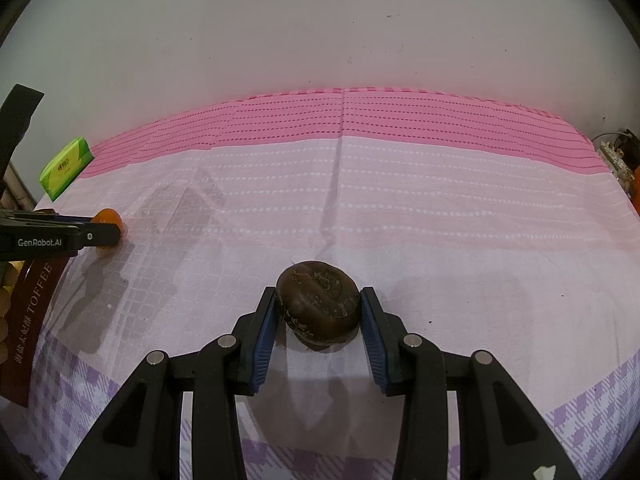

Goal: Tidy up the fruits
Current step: 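Carry the orange into the gold tin and open the left tool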

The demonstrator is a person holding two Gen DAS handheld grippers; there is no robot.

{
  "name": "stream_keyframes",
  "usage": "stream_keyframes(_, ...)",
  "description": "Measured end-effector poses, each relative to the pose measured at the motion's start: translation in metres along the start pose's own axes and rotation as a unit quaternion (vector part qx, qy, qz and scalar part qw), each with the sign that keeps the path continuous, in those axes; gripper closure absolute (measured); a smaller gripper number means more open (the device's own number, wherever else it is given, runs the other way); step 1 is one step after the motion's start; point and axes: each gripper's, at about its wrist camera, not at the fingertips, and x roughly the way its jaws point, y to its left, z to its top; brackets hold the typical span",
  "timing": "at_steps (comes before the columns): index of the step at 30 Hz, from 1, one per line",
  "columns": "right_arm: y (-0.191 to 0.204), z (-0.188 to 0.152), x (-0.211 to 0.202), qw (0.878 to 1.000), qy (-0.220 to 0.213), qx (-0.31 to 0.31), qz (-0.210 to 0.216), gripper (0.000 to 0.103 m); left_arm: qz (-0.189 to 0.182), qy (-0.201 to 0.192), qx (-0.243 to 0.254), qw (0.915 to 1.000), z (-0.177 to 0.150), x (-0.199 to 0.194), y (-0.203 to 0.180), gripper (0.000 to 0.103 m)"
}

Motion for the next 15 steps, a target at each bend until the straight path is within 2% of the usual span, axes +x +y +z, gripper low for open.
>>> stream_keyframes(15,0.004,0.0,0.002,1.0,0.002,-0.004,-0.004,0.065,-0.006,-0.001,-0.001,1.0,-0.029,-0.033,-0.009,0.064)
